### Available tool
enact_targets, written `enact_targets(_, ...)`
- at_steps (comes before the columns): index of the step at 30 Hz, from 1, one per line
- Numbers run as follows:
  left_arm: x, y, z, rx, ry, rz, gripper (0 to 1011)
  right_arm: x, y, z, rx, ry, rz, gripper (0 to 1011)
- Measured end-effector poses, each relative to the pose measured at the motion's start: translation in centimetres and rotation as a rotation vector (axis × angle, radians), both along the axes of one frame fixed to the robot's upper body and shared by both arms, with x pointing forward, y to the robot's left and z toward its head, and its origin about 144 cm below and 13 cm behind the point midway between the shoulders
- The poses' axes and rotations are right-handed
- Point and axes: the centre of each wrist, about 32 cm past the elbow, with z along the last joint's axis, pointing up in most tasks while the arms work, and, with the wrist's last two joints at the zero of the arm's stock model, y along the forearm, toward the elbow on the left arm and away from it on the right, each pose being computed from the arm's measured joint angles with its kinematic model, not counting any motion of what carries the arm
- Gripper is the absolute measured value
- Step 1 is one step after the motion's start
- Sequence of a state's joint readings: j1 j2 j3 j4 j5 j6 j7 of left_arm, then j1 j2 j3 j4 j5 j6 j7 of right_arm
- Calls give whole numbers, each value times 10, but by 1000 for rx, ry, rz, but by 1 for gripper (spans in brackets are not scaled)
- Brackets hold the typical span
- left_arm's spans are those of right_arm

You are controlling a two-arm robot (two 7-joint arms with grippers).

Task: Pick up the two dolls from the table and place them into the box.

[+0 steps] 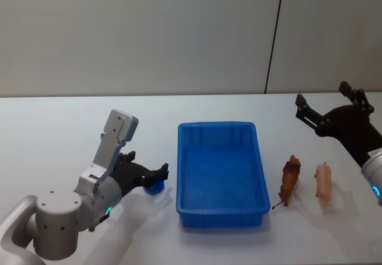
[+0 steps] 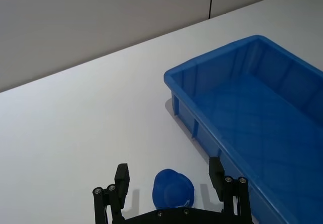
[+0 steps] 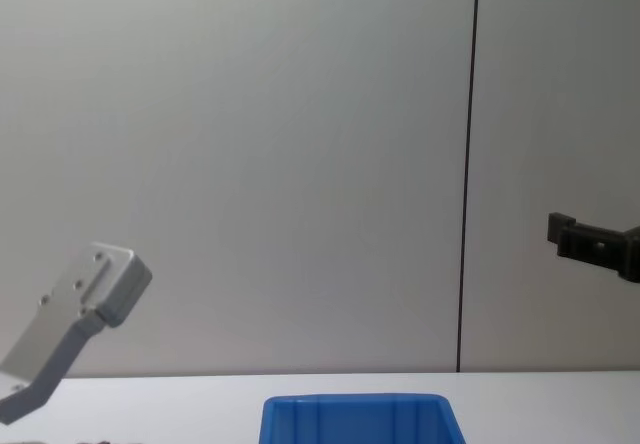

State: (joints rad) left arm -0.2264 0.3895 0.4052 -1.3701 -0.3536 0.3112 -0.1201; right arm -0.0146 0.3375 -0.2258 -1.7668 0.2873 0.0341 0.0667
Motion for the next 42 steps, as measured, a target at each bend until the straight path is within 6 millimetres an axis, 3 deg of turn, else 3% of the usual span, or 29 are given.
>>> enact_targets(30,6,4,-25,25,84,-7,993,0,0,0,0,0,0,1001)
enact_targets(42,11,5,-31,33,91,-10,687,0,0,0,0,0,0,1001)
